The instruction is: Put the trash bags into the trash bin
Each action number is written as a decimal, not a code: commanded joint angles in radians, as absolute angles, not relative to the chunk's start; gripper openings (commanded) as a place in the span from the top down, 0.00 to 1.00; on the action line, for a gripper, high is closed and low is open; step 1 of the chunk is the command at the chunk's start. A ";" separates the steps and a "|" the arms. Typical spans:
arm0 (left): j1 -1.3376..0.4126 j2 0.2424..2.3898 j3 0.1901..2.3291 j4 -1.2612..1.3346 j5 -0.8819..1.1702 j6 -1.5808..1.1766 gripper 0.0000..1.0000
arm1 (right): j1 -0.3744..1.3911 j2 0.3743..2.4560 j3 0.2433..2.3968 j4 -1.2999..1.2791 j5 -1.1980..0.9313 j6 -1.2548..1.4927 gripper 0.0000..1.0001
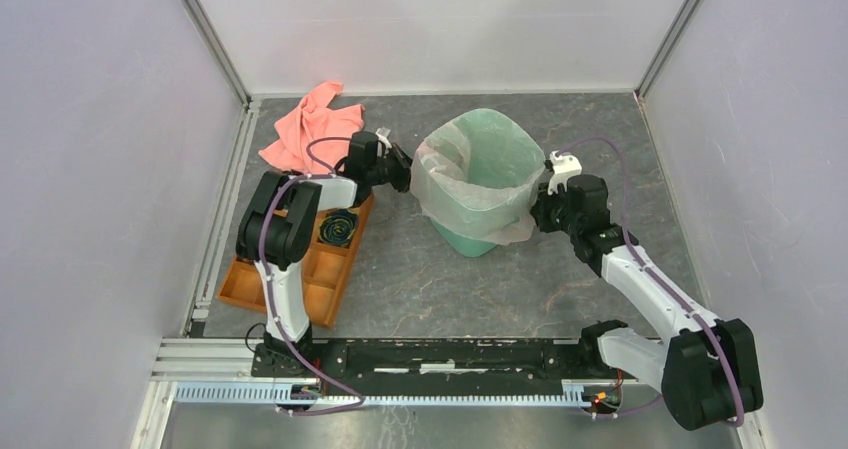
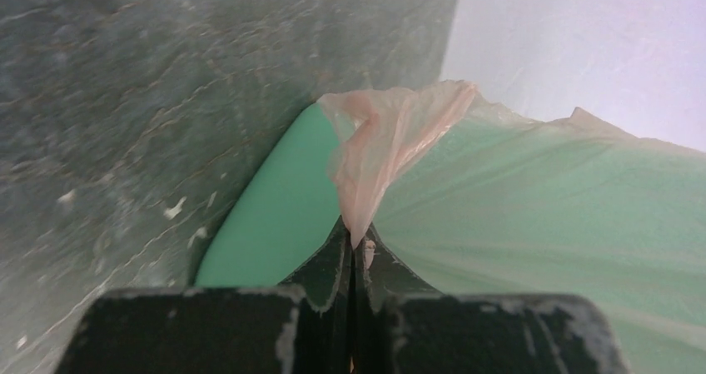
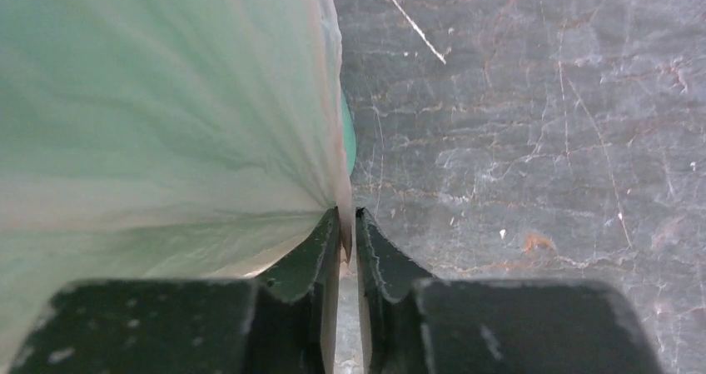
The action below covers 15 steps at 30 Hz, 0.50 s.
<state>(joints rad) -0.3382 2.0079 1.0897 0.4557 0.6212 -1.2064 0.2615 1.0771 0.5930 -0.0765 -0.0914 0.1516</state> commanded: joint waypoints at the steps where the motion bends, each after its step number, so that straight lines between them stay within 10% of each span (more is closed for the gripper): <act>1: -0.339 1.908 1.076 0.254 0.554 -1.004 0.98 | 0.256 1.046 0.595 -0.123 -0.111 0.143 0.78; 7: -0.339 1.776 1.168 -0.067 0.390 -0.789 0.80 | 0.255 0.928 0.737 -0.379 0.116 0.138 0.38; 15: -0.312 1.502 1.096 -0.302 0.177 -0.629 0.27 | 0.256 0.872 1.055 -0.583 0.209 0.060 0.25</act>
